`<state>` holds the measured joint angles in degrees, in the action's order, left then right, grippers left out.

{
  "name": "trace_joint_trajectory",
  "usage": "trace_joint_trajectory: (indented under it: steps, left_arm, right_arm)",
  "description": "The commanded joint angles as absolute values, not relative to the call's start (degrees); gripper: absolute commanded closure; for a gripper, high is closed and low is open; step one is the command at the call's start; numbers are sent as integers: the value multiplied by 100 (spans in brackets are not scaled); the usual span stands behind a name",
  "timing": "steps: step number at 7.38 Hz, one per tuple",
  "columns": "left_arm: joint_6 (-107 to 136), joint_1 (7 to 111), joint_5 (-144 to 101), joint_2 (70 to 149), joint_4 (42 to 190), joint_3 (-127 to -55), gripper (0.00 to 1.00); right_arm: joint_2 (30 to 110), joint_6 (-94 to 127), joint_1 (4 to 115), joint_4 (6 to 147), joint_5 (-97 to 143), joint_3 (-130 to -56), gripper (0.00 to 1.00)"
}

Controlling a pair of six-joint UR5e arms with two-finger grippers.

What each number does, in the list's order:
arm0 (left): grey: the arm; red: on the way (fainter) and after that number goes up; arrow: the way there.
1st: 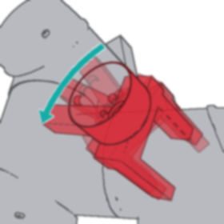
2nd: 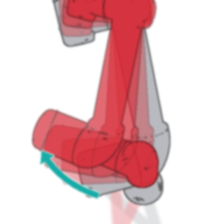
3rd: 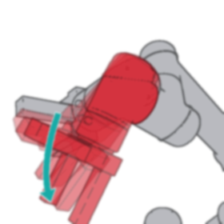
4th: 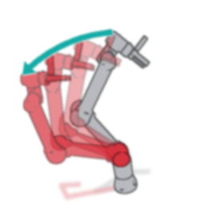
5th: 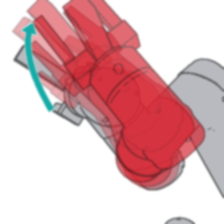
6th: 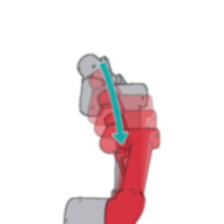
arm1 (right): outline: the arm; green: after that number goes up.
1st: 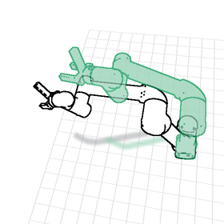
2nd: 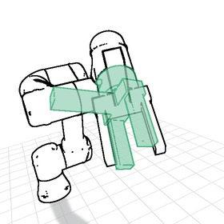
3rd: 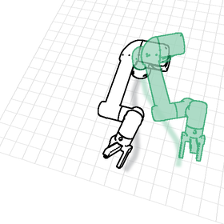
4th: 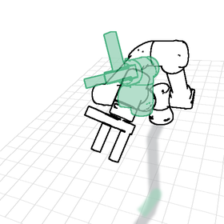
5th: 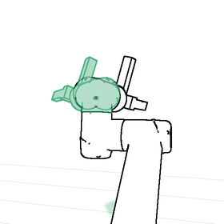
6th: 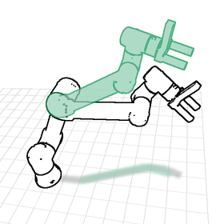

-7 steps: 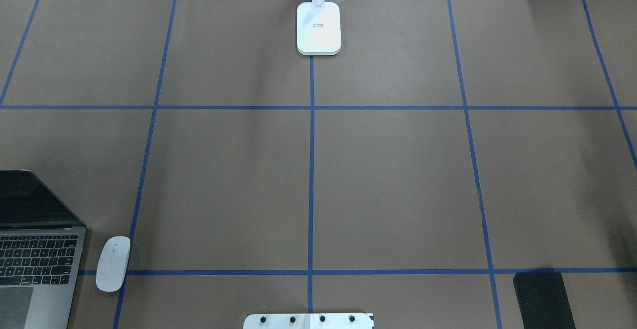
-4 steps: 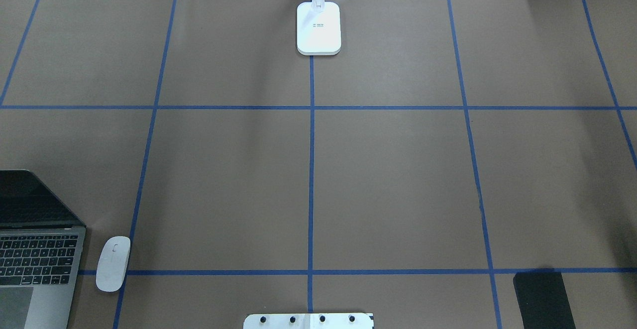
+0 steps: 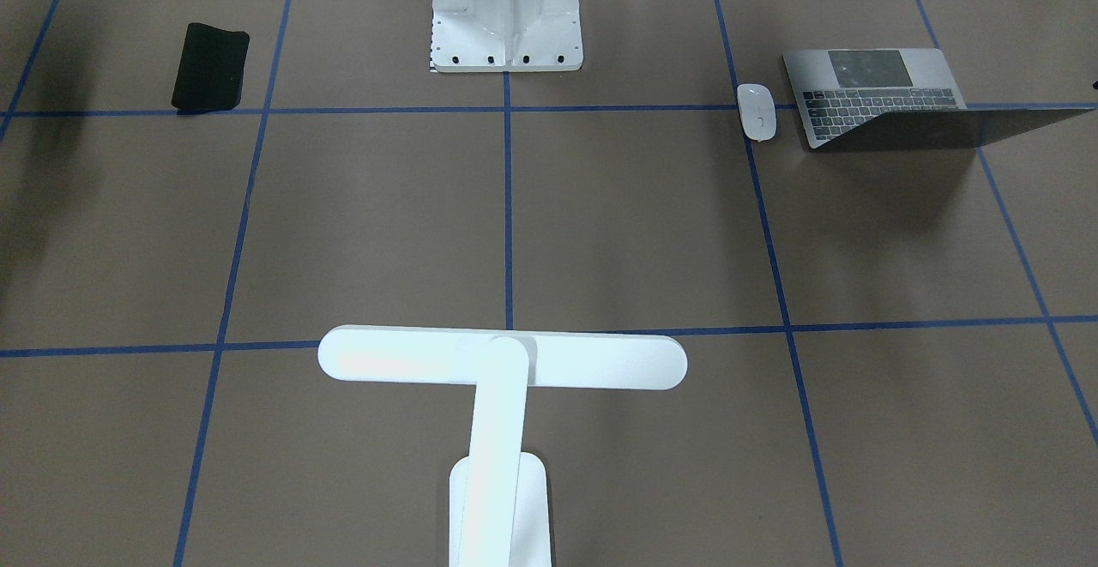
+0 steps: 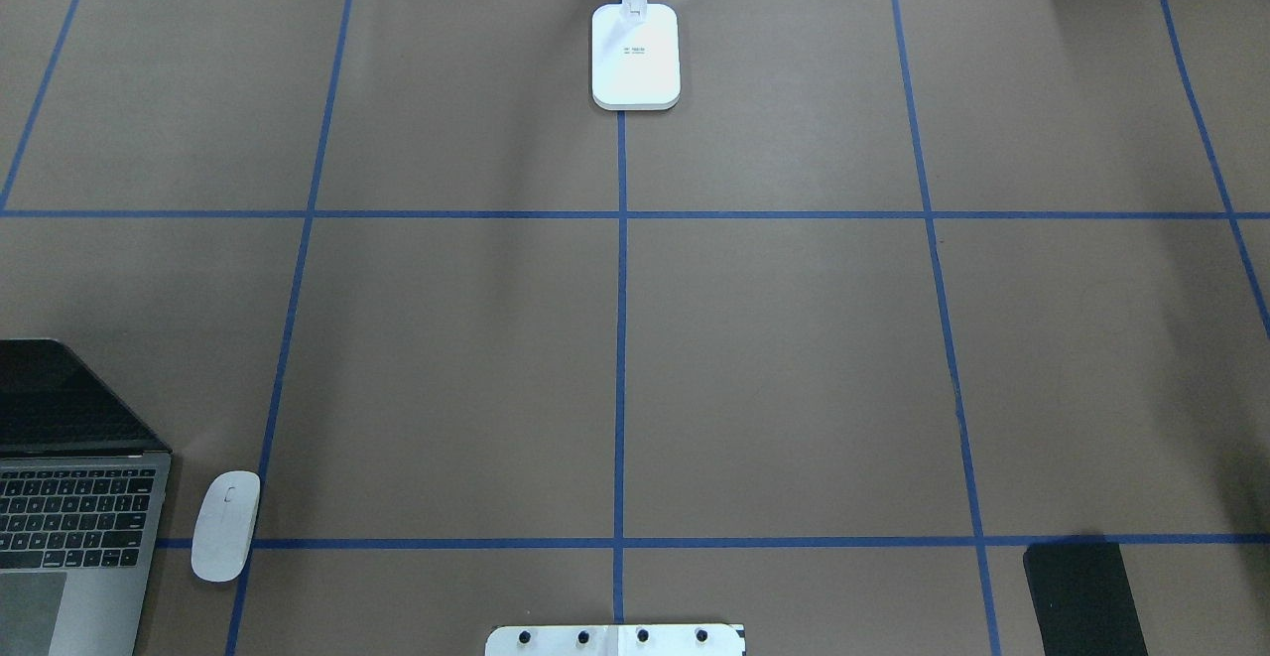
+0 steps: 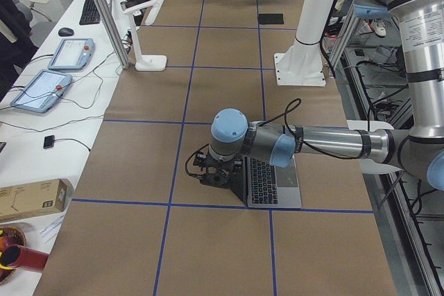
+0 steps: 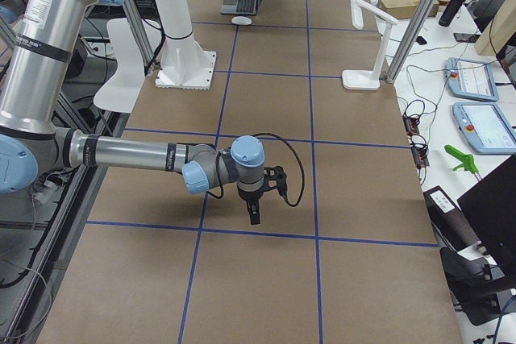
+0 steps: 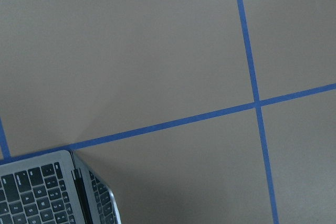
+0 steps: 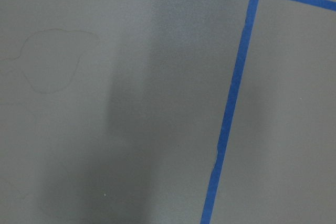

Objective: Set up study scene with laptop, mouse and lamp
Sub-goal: 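Lower the left gripper onto the laptop's hinge edge and grasp it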

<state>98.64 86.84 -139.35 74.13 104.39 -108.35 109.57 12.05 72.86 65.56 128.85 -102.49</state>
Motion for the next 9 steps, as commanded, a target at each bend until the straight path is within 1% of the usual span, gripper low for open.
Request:
trace_joint_trajectory:
  steps: [1,2,4,6,9]
  left_arm:
    - [9923,8482,-13738,7330,10468,-10828,0]
    - [9888,8473,-13729,7191,10468,-10828,0]
    - [9879,8464,-13702,6989,10476,-10828,0]
    - [9879,8376,-13685,6979,10459,-10785,0]
    - [9914,8306,-13535,6979,10459,-10758,0]
  right_arm:
    - [11074,1204,7286,6408,12946,-10257,0]
    - [11118,1204,7295,6338,12972,-10257,0]
    - [11284,1222,7304,6346,13017,-10484,0]
    - [11504,1248,7312,6346,13078,-10704,0]
    - [11549,1230,7312,6293,13087,-10705,0]
